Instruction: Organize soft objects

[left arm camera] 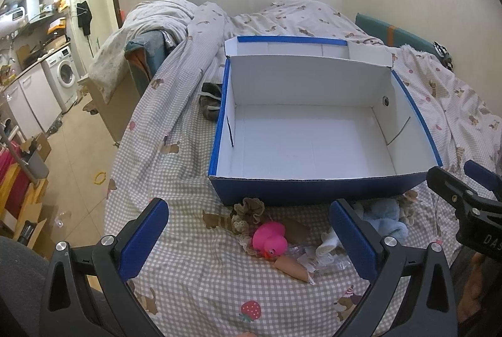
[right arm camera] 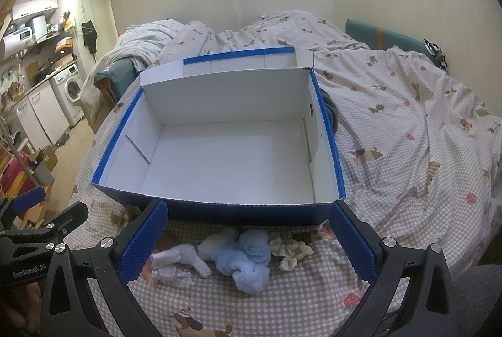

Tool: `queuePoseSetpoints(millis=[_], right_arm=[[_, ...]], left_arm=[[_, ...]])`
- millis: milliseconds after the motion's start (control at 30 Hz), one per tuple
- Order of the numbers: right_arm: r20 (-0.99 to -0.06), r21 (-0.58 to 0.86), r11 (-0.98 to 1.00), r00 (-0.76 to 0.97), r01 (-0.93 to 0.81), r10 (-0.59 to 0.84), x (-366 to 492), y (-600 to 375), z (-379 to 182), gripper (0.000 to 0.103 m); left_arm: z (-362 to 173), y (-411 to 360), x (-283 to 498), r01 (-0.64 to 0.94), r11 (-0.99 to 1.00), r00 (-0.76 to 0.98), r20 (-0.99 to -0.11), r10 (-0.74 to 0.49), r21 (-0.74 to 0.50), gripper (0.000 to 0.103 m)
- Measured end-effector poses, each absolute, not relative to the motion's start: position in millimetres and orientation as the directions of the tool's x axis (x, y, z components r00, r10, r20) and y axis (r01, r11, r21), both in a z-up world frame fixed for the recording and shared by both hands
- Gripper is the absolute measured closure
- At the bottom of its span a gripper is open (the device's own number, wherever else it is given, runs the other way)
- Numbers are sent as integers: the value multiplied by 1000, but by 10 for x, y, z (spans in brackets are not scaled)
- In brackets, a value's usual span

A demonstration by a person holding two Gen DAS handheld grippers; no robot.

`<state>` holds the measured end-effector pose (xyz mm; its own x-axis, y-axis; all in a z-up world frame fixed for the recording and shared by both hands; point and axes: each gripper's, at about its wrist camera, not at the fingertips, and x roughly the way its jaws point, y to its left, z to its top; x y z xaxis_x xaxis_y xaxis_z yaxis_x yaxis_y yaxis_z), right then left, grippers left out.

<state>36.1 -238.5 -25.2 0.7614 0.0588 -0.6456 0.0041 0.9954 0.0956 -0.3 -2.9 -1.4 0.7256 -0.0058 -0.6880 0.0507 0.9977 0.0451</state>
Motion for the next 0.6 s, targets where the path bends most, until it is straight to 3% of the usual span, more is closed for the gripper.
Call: queuePoseSetpoints(millis=[600], right_arm=[[-646, 94, 996, 761, 5, 58, 362, -2385, -255, 0]], left_arm=[[-19, -35, 1, 49, 997, 727, -686, 1, 54, 1]])
